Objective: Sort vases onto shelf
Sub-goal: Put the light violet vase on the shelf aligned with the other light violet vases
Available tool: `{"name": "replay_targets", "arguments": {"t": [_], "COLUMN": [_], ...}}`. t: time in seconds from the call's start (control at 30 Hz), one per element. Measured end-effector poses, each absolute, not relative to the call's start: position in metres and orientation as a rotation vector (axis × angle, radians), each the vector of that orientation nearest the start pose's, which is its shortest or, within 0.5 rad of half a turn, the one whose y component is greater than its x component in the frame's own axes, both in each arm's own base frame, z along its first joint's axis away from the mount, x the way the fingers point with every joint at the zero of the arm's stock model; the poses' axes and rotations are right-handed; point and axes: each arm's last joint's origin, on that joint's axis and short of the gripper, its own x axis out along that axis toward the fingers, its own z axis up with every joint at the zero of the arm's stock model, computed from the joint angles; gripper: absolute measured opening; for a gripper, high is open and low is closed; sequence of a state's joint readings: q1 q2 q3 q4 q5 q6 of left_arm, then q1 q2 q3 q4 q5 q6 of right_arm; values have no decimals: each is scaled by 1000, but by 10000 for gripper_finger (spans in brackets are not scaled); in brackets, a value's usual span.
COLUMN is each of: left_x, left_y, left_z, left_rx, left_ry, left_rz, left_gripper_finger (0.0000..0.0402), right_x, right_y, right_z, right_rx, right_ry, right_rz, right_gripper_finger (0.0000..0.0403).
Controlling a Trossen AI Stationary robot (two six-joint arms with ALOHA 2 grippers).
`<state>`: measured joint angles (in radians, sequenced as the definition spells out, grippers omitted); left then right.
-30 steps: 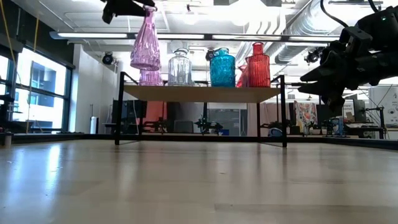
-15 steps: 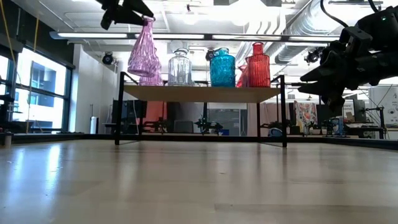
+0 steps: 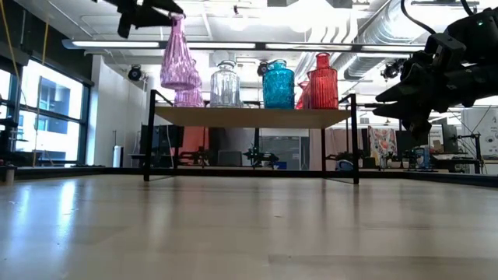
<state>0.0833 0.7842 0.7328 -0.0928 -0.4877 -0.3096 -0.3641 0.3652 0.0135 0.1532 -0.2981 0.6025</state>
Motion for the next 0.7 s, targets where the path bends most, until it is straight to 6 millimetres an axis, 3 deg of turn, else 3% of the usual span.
{"name": "replay_targets", "arguments": {"t": [0.7], "left_x": [183], "left_y": [42], "left_z": [306], "left_rx": [-297], "left_ry": [99], "left_rz": [630], "left_gripper_finger": [136], "right_x": [113], "right_y": [-34], "right_z": [151], "right_rx": [665], "right_ry": [162], "right_rz": [-121], "right_gripper_finger": [108]}}
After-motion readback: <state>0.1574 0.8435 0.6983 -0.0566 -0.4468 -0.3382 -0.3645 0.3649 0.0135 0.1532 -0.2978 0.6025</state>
